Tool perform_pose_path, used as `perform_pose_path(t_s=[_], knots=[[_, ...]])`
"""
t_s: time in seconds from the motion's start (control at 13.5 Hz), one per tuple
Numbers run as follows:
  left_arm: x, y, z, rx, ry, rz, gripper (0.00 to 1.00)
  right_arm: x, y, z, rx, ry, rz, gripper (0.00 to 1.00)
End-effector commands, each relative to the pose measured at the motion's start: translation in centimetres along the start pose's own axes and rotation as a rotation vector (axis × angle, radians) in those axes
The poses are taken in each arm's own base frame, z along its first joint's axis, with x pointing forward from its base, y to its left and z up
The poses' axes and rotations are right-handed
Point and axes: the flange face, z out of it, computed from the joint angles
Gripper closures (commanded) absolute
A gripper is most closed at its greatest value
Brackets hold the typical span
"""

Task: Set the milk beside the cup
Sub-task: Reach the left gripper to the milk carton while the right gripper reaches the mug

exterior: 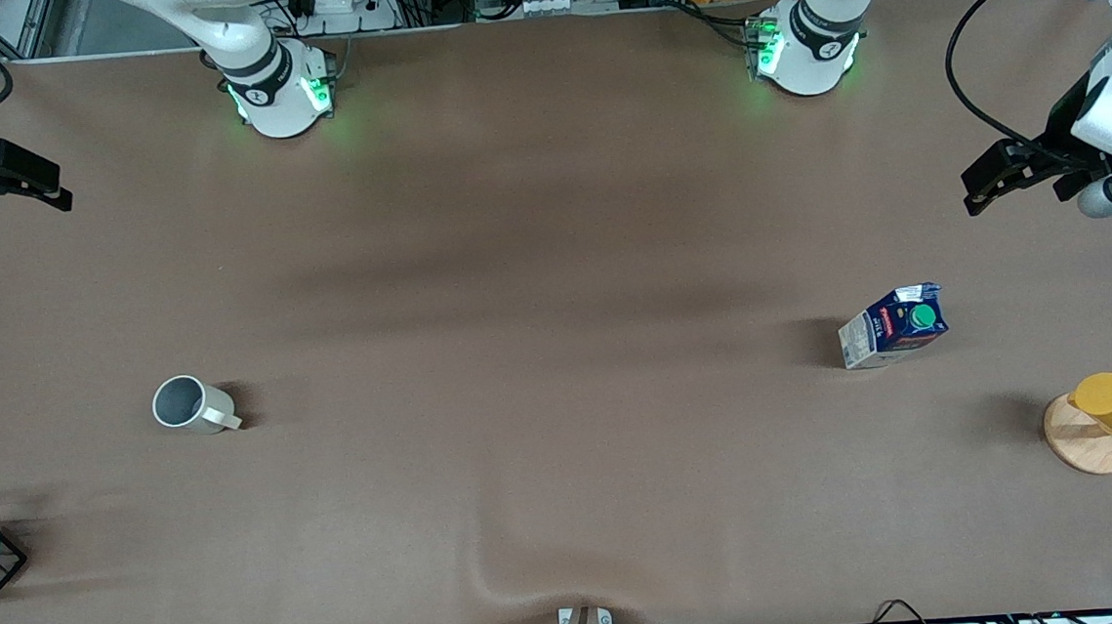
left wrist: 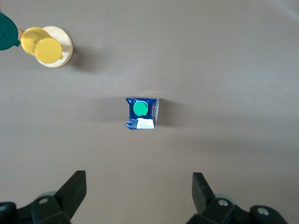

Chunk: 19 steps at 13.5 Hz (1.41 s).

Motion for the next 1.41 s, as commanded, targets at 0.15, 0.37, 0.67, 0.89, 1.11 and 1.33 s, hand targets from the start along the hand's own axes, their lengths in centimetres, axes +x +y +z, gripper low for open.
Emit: perform_pose_path(t_s=[0.15,0.37,0.67,0.89,1.11,1.33], knots=[[-0.4,-0.2,-0.6,-0.002,-0.008,-0.006,0.00,-0.5,-0.1,-0.5,-0.005,0.001,-0.005,0.00],[0.8,-0.1,1.6,0.003,-0.042,0.003,0.00,-0.1,-0.1,0.0,0.001,-0.007,-0.004,0.00],[3.4,0.3,6.3,-0.015,-0.054,0.007,0.00,3.7,0.2,3.9,0.005,-0.042,-0.020,0.00],[5.2,1.1,11.0,-0.032,-0.037,0.011,0.00,8.0,1.6,9.0,0.003,-0.062,-0.080,0.00],[5.1,1.4,16.8,0.001,-0.008,0.027,0.00,11.7,3.0,14.2,0.009,-0.063,-0.173,0.00],[4.4,1.5,21.8,0.058,-0.006,0.078,0.00,15.5,5.0,20.5,0.010,-0.046,-0.276,0.00]])
